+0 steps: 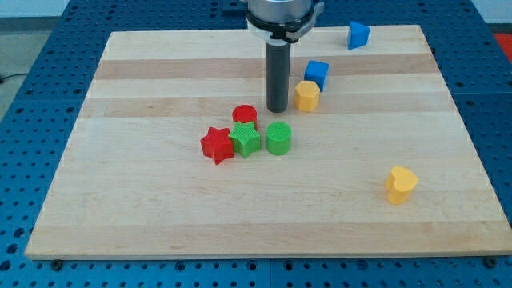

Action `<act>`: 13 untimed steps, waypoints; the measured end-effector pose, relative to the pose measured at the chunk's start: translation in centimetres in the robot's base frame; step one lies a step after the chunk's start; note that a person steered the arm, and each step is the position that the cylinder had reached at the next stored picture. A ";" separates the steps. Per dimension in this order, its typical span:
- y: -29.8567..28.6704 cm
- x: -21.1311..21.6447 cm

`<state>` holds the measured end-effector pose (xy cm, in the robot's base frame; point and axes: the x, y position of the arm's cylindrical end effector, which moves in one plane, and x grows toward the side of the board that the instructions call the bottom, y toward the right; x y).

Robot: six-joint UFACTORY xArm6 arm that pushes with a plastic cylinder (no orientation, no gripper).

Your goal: Slide the yellow hexagon and blue cube towards top

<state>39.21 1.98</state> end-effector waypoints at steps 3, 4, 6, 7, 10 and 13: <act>5.1 -2.7; 5.1 -4.6; 6.9 -8.4; 8.3 -10.8; 1.1 -2.6; 9.7 -3.8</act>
